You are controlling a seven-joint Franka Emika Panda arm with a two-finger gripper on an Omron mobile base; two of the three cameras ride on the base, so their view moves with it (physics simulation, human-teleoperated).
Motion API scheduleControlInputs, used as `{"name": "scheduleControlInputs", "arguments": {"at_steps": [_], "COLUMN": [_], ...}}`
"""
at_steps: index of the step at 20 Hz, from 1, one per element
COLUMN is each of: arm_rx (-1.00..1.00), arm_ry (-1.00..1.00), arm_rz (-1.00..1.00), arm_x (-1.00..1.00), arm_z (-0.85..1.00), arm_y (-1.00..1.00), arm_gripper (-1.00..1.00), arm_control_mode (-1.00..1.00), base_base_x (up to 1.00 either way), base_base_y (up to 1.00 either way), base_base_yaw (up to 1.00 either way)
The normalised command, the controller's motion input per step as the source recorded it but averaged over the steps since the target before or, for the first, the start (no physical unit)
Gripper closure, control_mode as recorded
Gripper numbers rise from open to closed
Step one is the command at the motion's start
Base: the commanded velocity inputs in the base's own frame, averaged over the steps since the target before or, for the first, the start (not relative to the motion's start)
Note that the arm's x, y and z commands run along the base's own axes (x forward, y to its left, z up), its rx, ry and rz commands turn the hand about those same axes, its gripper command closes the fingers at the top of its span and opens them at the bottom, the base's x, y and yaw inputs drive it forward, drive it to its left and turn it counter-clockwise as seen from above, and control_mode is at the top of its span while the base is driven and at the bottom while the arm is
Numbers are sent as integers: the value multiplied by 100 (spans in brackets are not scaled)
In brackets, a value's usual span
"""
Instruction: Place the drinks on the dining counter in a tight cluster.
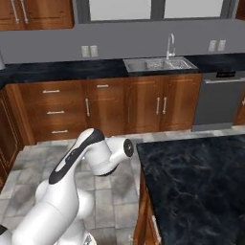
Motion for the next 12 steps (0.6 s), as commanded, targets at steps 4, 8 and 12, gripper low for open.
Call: {"name": "scheduleControlInputs", "arguments": {"at_steps": [4,8,12], "arm_rx": [0,0,0], "arm_ry": [0,0,0], "arm_rz": [0,0,0], "arm_x": [0,0,0], "arm_z": [0,0,0], "arm_y": [0,0,0], "arm_gripper": [-100,-100,-100], "arm_control_mode": [100,100,100], "base_base_x": [60,39,33], "base_base_y": [-41,-35,4], "base_base_yaw": [25,19,13]}}
